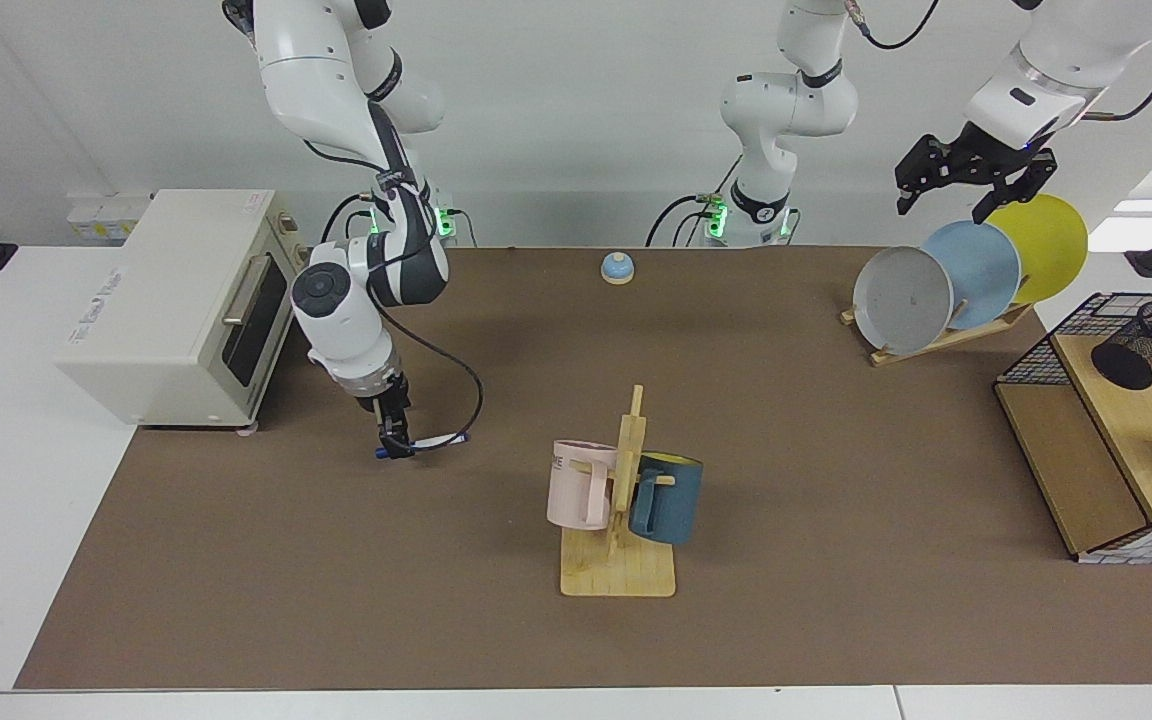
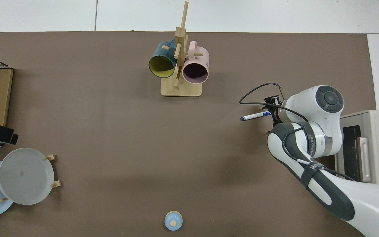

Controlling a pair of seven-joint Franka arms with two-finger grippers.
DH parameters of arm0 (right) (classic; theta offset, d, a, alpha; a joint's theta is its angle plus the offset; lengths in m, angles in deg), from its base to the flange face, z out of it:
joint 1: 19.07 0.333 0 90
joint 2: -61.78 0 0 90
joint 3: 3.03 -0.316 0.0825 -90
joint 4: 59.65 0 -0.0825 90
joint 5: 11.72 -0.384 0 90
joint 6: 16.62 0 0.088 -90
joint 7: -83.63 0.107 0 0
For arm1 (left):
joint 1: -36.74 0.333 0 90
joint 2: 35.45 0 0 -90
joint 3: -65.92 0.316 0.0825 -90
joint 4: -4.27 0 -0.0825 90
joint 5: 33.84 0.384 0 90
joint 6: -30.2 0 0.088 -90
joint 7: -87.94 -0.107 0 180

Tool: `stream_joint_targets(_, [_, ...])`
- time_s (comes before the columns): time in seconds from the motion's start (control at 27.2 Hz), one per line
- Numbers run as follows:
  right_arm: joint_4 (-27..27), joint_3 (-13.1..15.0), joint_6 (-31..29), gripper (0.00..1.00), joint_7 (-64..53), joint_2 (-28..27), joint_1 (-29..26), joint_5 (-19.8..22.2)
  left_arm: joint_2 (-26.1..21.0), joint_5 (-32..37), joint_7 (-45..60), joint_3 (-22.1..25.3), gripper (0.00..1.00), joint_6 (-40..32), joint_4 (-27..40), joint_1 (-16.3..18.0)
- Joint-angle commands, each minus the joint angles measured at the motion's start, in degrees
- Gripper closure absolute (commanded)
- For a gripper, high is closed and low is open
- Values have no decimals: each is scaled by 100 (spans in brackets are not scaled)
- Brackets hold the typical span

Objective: Put markers into pen holder
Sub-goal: 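Close the right gripper on the marker and lift it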

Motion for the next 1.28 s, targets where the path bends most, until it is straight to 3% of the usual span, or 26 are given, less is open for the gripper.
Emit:
stream_joint_targets(0.0, [10, -74, -236, 0, 134, 6, -56, 67, 121, 55, 66, -9, 0, -31, 126, 9])
stream_joint_targets(0.59, [265, -74, -368, 1, 195, -337, 23, 59, 165, 55, 66, -17, 0, -31, 179, 44])
stream_joint_targets(0.77, [247, -74, -368, 6, 160, -337, 6, 67, 165, 46, 66, -17, 0, -31, 179, 44])
stream_joint_targets(0.81, [247, -74, -360, 10, 160, -337, -3, 67, 165, 46, 66, -17, 0, -31, 179, 44])
stream_joint_targets(0.88, [265, -74, -333, 32, 178, -337, 6, 67, 165, 46, 75, -35, 0, -31, 179, 36])
stream_joint_targets(0.92, [265, -74, -324, 53, 195, -337, 6, 67, 165, 46, 75, -35, 0, -31, 188, 35])
stream_joint_targets(0.99, [274, -74, -298, 77, 195, -328, 6, 67, 174, 46, 92, -52, 0, -31, 205, 35])
stream_joint_targets(1.1, [300, -65, -263, 92, 195, -320, 14, 67, 192, 46, 198, -79, 0, -31, 205, 27])
stream_joint_targets(1.25, [352, -65, -201, 100, 195, -311, -56, 59, 192, 46, 224, -79, 0, -31, 205, 18])
